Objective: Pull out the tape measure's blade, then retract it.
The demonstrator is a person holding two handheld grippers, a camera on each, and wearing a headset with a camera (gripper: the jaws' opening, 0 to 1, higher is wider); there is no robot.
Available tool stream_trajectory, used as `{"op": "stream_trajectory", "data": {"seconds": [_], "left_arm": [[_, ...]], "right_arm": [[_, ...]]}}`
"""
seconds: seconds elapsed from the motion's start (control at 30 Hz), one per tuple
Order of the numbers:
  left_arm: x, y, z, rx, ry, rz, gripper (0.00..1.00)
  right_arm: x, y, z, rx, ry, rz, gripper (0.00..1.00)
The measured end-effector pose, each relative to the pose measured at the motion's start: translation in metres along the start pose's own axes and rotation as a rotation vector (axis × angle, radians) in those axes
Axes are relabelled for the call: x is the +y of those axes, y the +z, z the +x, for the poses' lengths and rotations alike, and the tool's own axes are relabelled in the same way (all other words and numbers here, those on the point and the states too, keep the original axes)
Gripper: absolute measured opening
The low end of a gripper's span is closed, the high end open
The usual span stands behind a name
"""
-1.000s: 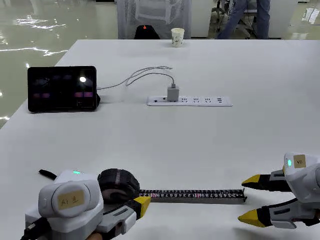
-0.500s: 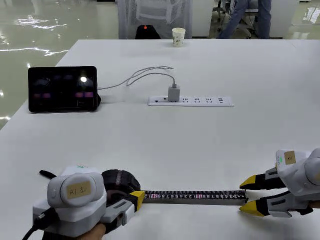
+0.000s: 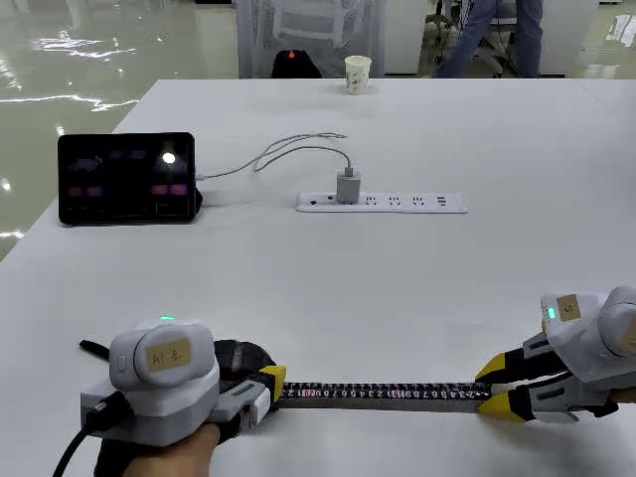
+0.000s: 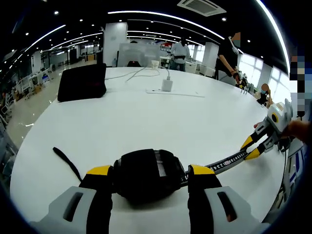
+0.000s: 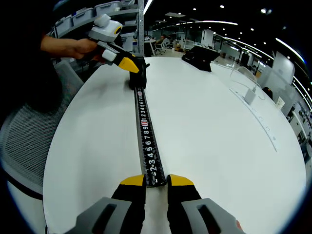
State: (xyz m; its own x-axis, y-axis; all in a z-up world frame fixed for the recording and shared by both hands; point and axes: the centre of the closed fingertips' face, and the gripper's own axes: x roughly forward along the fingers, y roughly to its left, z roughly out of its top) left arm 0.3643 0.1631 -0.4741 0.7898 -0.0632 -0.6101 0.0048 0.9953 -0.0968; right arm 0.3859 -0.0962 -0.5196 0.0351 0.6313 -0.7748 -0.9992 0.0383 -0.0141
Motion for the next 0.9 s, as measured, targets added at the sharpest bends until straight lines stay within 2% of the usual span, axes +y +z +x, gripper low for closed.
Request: {"op": "stream_trajectory", "data": {"seconds": [0.47, 0.9], "left_arm": [[0.0023, -0.005, 0.0065, 0.033, 0.022, 0.004, 0.58], [0.0027, -0.006, 0.0071, 0.04, 0.03, 0.019, 0.57]], "right_arm": [[0.0017, 0.0008, -0.0003, -0.016, 0.025, 0.02, 0.12], [0.0029, 0.0026, -0.0004, -0.037, 0.025, 0.038, 0.11]]}}
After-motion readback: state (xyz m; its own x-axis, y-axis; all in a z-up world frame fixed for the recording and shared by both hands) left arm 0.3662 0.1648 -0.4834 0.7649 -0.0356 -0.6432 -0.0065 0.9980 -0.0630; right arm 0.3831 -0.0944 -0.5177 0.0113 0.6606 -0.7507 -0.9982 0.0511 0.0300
